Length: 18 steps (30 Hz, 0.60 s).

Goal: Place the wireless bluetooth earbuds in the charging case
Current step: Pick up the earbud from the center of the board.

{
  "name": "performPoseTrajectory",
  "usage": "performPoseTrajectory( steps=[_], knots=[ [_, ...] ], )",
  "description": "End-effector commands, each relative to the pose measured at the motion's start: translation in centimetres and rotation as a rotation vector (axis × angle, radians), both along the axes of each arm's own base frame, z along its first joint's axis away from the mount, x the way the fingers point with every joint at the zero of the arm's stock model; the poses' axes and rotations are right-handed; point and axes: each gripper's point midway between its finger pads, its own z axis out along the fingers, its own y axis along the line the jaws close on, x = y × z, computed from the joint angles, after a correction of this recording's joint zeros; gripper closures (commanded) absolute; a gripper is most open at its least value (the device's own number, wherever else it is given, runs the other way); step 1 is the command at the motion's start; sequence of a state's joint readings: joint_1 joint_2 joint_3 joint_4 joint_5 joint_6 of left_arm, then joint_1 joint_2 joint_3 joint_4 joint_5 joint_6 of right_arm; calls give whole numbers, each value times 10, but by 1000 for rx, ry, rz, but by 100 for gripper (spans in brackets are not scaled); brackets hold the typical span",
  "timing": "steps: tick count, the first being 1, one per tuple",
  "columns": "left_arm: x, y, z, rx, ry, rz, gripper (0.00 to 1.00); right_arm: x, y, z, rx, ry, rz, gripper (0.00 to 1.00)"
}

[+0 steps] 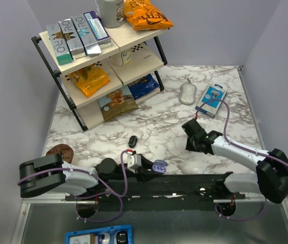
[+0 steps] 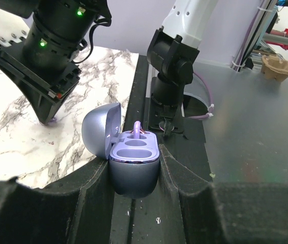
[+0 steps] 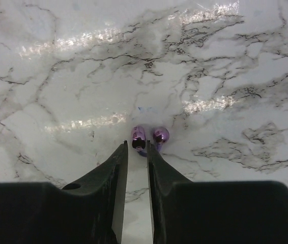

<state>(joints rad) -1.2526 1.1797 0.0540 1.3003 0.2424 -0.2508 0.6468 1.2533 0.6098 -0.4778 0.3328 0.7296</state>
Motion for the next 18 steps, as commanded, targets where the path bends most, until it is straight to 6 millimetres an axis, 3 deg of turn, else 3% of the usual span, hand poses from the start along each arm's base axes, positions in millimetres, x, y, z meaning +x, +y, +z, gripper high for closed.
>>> performPoseTrajectory(
  steps=[1,11,18],
  knots=[
    [-5,11,27,-136,-50,-4,100,17,6,10,12,-49,-35,72],
    [-6,11,28,-141,-40,-7,100,21,16,4,32,-28,-41,73],
    [-7,10,24,-131,-35,-13,100,32,30,15,86,-65,-2,58]
  ],
)
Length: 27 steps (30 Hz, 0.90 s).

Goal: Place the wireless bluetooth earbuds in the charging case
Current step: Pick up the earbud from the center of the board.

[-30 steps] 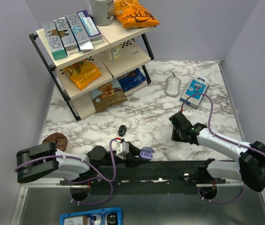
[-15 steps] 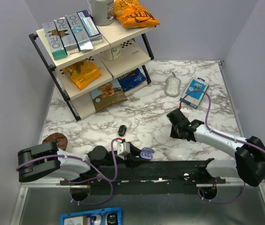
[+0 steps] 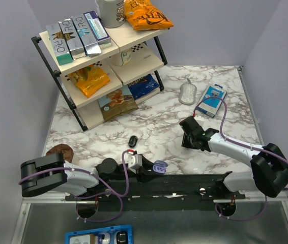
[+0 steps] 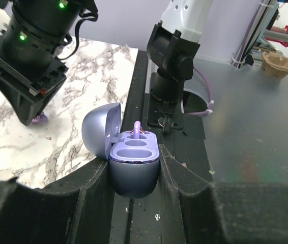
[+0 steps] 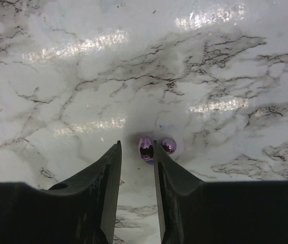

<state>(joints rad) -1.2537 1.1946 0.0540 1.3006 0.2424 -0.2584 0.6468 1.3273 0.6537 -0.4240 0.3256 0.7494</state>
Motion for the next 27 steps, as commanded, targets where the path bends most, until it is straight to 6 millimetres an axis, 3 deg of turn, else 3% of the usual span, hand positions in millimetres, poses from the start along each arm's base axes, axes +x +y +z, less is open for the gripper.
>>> performPoseTrajectory(
  steps=[1,5,8,11,17,20,27],
  knots=[
    [-7,10,30,-153,-48,-10,100,17,17,14,54,-46,17,57],
    [-8,10,29,-153,-41,-15,100,24,21,28,65,-81,25,54],
    [-8,9,30,-155,-44,-16,100,25,13,44,41,-128,40,51],
    [-8,8,30,-153,-49,-16,100,20,1,48,-18,-133,66,49],
    [-9,6,29,-150,-46,-21,100,3,-15,25,-87,-64,80,53],
    [-9,5,29,-148,-45,-26,100,0,-11,15,-65,-40,75,59],
    [-11,6,30,-148,-42,-28,100,10,8,15,4,-53,75,60]
  ],
)
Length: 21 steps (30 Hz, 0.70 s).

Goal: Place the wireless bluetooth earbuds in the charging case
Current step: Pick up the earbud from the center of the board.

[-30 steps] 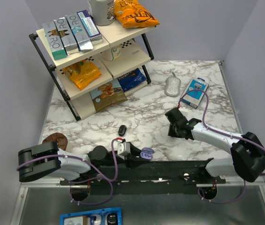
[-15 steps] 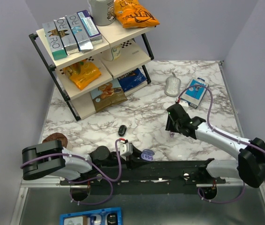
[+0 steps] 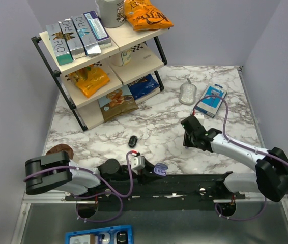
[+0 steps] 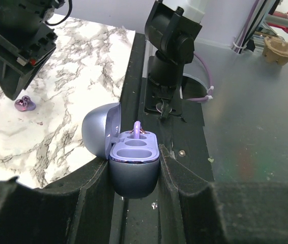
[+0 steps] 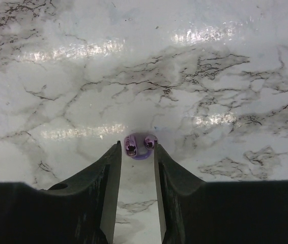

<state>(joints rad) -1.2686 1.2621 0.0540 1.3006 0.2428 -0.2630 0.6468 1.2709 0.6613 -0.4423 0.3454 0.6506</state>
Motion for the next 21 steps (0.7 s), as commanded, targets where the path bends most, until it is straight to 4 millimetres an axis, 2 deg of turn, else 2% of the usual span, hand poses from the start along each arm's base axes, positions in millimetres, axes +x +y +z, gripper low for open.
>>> performPoseTrajectory(
  steps=[1,8,16,21],
  knots=[
    [-6,9,50,-206,-65,-10,100,7,14,-1,44,1,6,60],
    [-6,12,48,-199,-68,-1,100,6,19,-12,49,32,19,60],
    [-7,10,47,-198,-68,-8,100,4,21,-17,62,42,23,61],
    [-8,9,47,-196,-63,-11,100,3,22,-19,69,48,20,67]
  ],
)
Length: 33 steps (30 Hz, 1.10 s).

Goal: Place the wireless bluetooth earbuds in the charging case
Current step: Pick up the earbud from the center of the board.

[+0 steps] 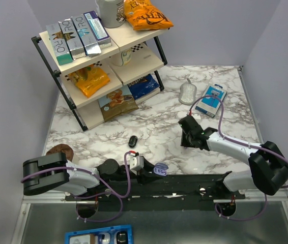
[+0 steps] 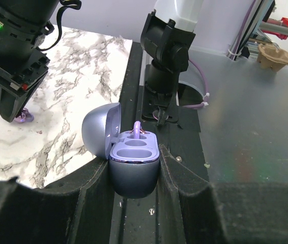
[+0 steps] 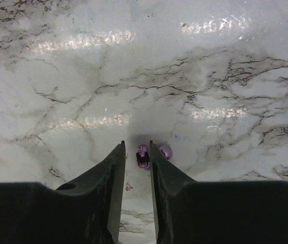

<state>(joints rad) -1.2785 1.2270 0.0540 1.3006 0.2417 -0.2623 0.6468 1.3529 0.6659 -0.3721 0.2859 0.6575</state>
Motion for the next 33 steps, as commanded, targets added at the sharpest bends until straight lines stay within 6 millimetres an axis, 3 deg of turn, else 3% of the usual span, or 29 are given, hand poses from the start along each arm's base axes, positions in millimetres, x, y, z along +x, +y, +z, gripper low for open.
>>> performPoseTrajectory(
  steps=[1,9,14,19,28,29,33],
  knots=[
    [-4,9,36,-163,-52,-2,100,-1,6,-4,29,11,-7,67],
    [-6,11,35,-165,-46,-5,100,-6,4,-11,30,34,-23,69],
    [-7,11,35,-166,-42,-5,100,-7,6,-14,45,42,-32,80],
    [-8,11,36,-169,-42,-7,100,-2,11,-8,79,24,-59,83],
    [-4,12,43,-190,-50,25,100,32,37,26,251,-70,-223,84],
    [-5,16,32,-161,-43,30,100,36,41,28,269,-73,-241,84],
    [-3,18,35,-163,-53,53,100,52,52,27,273,-69,-272,82]
  ],
)
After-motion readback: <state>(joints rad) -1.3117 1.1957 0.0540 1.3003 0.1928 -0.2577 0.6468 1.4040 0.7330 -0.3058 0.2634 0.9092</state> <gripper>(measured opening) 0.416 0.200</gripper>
